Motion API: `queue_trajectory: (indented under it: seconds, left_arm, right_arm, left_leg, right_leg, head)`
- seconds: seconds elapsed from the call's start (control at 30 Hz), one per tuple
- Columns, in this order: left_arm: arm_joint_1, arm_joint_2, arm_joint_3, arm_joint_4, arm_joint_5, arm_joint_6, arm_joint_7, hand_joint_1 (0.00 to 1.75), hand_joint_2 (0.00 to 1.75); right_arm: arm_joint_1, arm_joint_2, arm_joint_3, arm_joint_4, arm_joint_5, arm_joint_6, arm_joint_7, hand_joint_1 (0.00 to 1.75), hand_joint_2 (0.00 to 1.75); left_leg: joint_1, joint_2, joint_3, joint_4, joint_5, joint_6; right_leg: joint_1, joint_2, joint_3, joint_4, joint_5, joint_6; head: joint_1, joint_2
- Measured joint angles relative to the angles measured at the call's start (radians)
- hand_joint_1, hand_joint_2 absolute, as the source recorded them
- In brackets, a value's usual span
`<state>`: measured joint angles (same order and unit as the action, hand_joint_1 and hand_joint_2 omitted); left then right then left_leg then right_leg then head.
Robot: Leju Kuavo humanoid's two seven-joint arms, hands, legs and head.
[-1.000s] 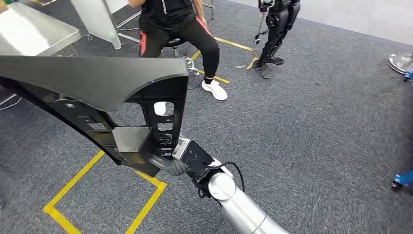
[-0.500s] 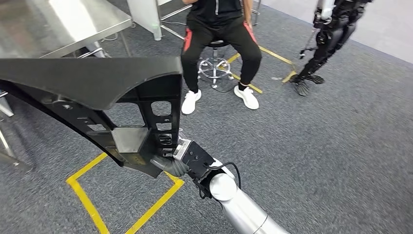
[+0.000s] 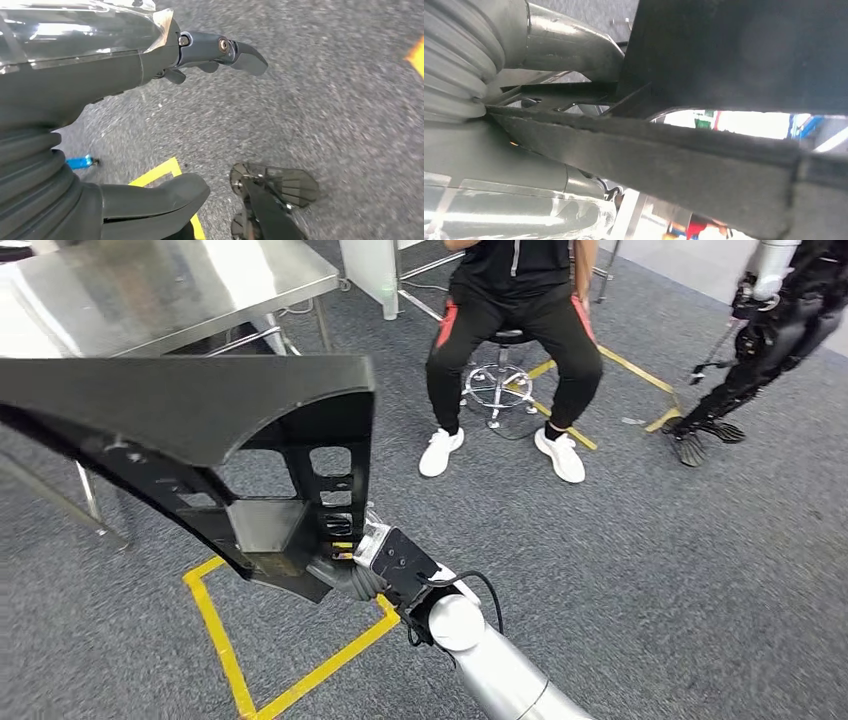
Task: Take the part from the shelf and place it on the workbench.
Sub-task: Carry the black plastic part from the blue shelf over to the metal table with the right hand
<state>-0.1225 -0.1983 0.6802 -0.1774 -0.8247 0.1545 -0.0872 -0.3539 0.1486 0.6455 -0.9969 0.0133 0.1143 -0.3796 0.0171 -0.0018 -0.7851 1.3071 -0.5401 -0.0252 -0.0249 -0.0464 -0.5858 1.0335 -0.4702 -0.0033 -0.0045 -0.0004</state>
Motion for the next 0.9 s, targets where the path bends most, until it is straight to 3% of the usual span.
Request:
queue_trajectory:
  seconds: [0.03,0.1,0.17,0.2,0.27,0.33,0.4,0.47,0.5,0.53,0.57,0.6,0.63,0.7,0.77,0.83,0.9]
  left_arm:
    - [0.001,0.000,0.000,0.000,0.000,0.000,0.001,0.00,1.75]
    - [0.000,0.002,0.000,0.000,0.000,0.001,0.001,0.00,1.75]
    - [-0.003,0.002,0.000,0.000,0.002,0.002,0.001,0.00,1.75]
    - [-0.003,0.002,0.000,0.000,0.002,0.002,0.001,0.00,1.75]
    - [-0.002,0.001,0.000,0.000,0.003,0.002,0.001,0.00,1.75]
    - [-0.001,0.002,0.000,0.000,0.003,0.005,0.002,0.00,1.75]
    - [-0.004,0.002,0.001,0.000,0.003,0.008,0.001,0.00,1.75]
    - [-0.005,0.001,0.001,0.000,0.001,0.009,0.001,0.00,1.75]
    - [-0.004,0.001,0.001,0.000,0.000,0.009,0.001,0.00,1.75]
    - [-0.004,0.001,0.001,0.000,0.000,0.009,0.001,0.00,1.75]
    - [-0.003,0.001,0.001,0.000,-0.001,0.010,0.001,0.00,1.75]
    - [-0.003,0.001,0.001,0.000,-0.001,0.010,0.001,0.00,1.75]
    - [-0.003,0.000,0.001,0.000,-0.001,0.010,0.001,0.00,1.75]
    - [-0.002,-0.001,0.001,0.000,-0.001,0.010,0.000,0.00,1.75]
    - [0.000,0.000,0.001,0.000,-0.001,0.010,-0.001,0.00,1.75]
    - [0.001,0.000,0.001,0.000,0.000,0.011,-0.003,0.00,1.75]
    - [-0.001,0.001,0.001,0.000,0.000,0.011,-0.005,0.00,1.75]
  right_arm:
    - [0.001,0.001,0.000,0.000,0.000,0.000,0.000,1.75,1.75]
    - [0.000,0.003,0.000,0.000,0.000,0.001,0.000,1.75,1.75]
    - [-0.003,0.005,-0.001,0.000,0.000,0.001,0.000,1.75,1.75]
    - [-0.004,0.005,-0.001,0.000,0.001,0.002,0.000,1.75,1.75]
    - [-0.006,0.010,-0.001,-0.001,0.002,0.002,0.000,1.75,1.75]
    - [-0.008,0.013,0.000,-0.002,0.001,0.002,0.000,1.75,1.75]
    - [-0.009,0.009,0.000,-0.003,0.000,0.002,-0.001,1.75,1.75]
    - [-0.005,0.001,-0.001,0.000,0.001,0.002,0.000,1.75,1.75]
    - [-0.003,-0.002,-0.001,0.001,0.001,0.002,0.000,1.75,1.75]
    - [-0.002,-0.004,-0.001,0.001,0.001,0.002,0.000,1.75,1.75]
    - [-0.002,-0.004,-0.001,0.001,0.001,0.002,0.000,1.75,1.75]
    - [-0.002,-0.005,-0.001,0.001,0.001,0.002,0.000,1.75,1.75]
    - [-0.002,-0.005,-0.001,0.001,0.001,0.002,0.000,1.75,1.75]
    - [-0.001,-0.006,-0.001,0.001,0.001,0.002,0.000,1.75,1.75]
    - [-0.002,-0.003,-0.001,0.001,0.001,0.002,0.000,1.75,1.75]
    - [-0.004,0.003,-0.001,0.001,0.002,0.002,-0.002,1.75,1.75]
    - [-0.005,0.005,-0.001,0.000,0.004,0.002,-0.007,1.75,1.75]
  left_leg:
    - [0.002,0.005,0.013,-0.035,0.027,0.000]
    - [0.001,0.046,0.084,-0.175,0.094,0.002]
    - [-0.004,0.080,0.136,-0.268,0.124,0.011]
    - [-0.008,0.080,0.140,-0.278,0.123,0.016]
    - [-0.010,0.052,0.141,-0.283,0.125,0.031]
    - [-0.007,0.025,0.148,-0.293,0.131,0.047]
    - [-0.005,-0.002,0.152,-0.297,0.134,0.057]
    - [-0.006,-0.035,0.152,-0.297,0.133,0.062]
    - [-0.007,-0.052,0.152,-0.296,0.133,0.062]
    - [-0.007,-0.070,0.153,-0.296,0.132,0.062]
    - [-0.007,-0.087,0.154,-0.295,0.132,0.061]
    - [-0.007,-0.102,0.154,-0.295,0.132,0.060]
    - [-0.009,-0.117,0.154,-0.293,0.130,0.057]
    - [-0.010,-0.140,0.151,-0.292,0.128,0.047]
    - [-0.008,-0.156,0.147,-0.292,0.127,0.036]
    - [-0.010,-0.111,0.135,-0.266,0.110,0.025]
    - [-0.010,-0.032,0.086,-0.164,0.054,0.014]
  right_leg:
    - [0.000,-0.012,0.003,0.000,-0.003,0.002]
    - [0.001,-0.035,0.012,0.000,-0.011,0.010]
    - [0.010,-0.054,0.021,-0.001,-0.020,0.022]
    - [0.013,-0.063,0.025,-0.003,-0.023,0.028]
    - [0.014,-0.080,0.033,-0.007,-0.028,0.041]
    - [0.012,-0.042,0.020,0.026,-0.048,0.046]
    - [0.010,0.020,-0.039,0.141,-0.095,0.037]
    - [0.011,0.041,-0.114,0.266,-0.133,0.034]
    - [0.012,0.044,-0.134,0.287,-0.130,0.038]
    - [0.013,0.048,-0.131,0.262,-0.109,0.046]
    - [0.012,0.055,-0.109,0.200,-0.076,0.053]
    - [0.012,0.079,-0.078,0.121,-0.040,0.058]
    - [0.011,0.102,-0.048,0.053,-0.009,0.056]
    - [0.012,0.132,-0.017,-0.010,0.017,0.044]
    - [0.011,0.114,-0.010,-0.013,0.020,0.029]
    - [0.004,0.096,-0.001,-0.018,0.020,0.015]
    - [0.002,0.075,0.008,-0.021,0.016,0.003]
  head:
    - [0.000,0.000]
    - [0.000,0.000]
    - [0.002,0.000]
    - [0.004,0.000]
    - [0.007,0.000]
    - [0.008,0.000]
    - [0.010,0.000]
    - [0.011,0.000]
    - [0.011,0.000]
    - [0.010,0.000]
    - [0.010,0.000]
    - [0.011,0.000]
    - [0.010,0.000]
    - [0.010,0.000]
    - [0.010,0.000]
    - [0.008,0.000]
    - [0.006,0.000]
